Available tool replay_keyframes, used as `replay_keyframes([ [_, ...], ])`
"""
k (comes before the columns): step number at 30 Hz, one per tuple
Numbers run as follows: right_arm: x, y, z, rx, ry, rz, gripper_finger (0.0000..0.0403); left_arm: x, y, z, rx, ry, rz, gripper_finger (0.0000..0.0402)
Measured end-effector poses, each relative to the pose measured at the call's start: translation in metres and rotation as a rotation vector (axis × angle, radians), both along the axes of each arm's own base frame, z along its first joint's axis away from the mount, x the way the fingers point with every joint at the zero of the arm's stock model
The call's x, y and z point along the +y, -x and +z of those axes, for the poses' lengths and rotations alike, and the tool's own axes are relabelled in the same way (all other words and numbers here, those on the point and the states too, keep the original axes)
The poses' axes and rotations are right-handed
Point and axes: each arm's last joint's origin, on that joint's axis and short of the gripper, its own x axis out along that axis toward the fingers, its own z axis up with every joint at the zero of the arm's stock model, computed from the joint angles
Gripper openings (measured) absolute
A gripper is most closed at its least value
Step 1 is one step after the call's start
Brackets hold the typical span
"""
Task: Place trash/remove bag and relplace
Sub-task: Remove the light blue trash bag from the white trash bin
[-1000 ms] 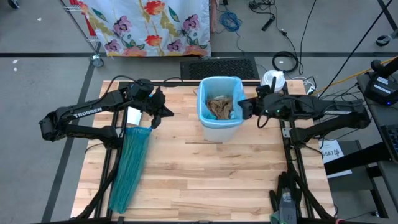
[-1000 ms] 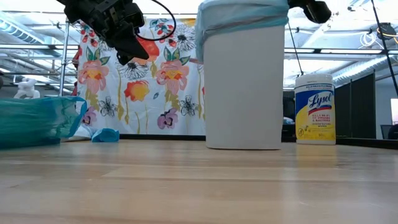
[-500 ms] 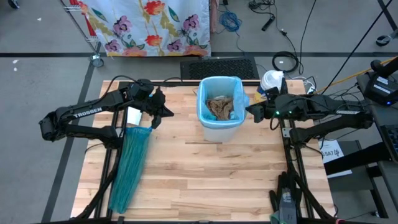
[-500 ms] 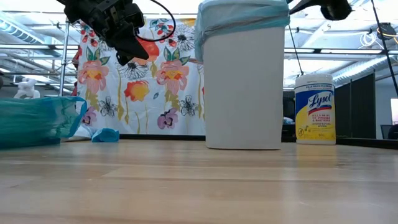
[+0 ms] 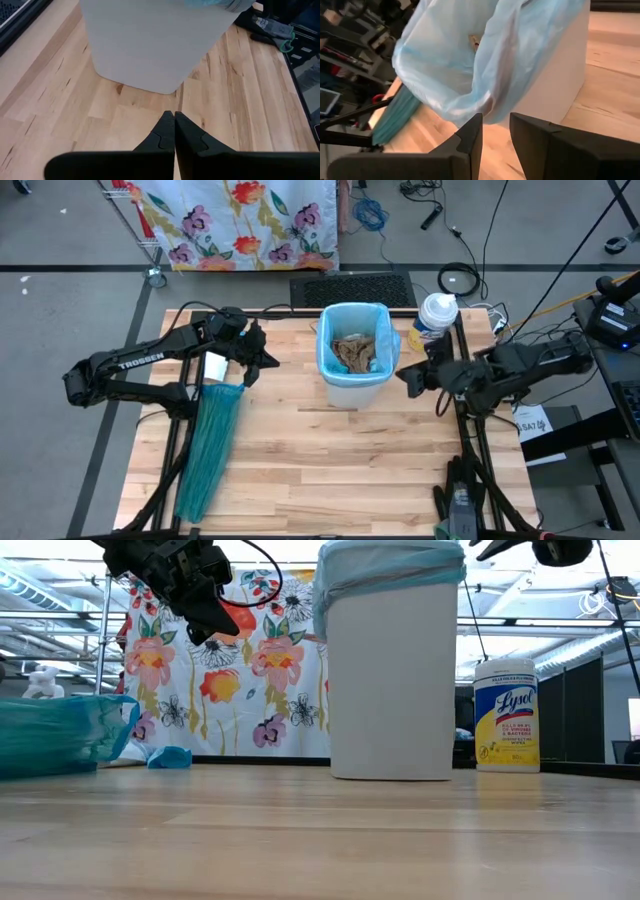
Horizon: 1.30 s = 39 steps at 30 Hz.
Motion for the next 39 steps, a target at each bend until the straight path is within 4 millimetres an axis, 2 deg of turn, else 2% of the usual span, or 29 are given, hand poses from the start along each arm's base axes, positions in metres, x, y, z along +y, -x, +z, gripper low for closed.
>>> replay_keyframes([
  [9,0.008,-0.010,-0.010,0.060,0.080,-0.049,0.0089,0.000,0.000,0.000,0.000,0.001,0.001,0.0000],
  [23,0.005,-0.024,-0.017,0.105,0.142,-0.069,0.0086,0.000,0.000,0.000,0.000,0.001,0.000,0.0000],
  [26,0.004,-0.027,-0.019,0.123,0.157,-0.068,0.0068,0.000,0.000,0.000,0.000,0.000,0.000,0.0000],
  [31,0.003,-0.028,-0.021,0.147,0.183,-0.062,0.0008,0.000,0.000,0.000,0.001,0.019,0.013,0.0000],
  [39,0.012,-0.023,-0.019,0.124,0.102,0.001,0.0000,0.000,0.000,0.000,0.002,0.020,0.014,0.0000],
])
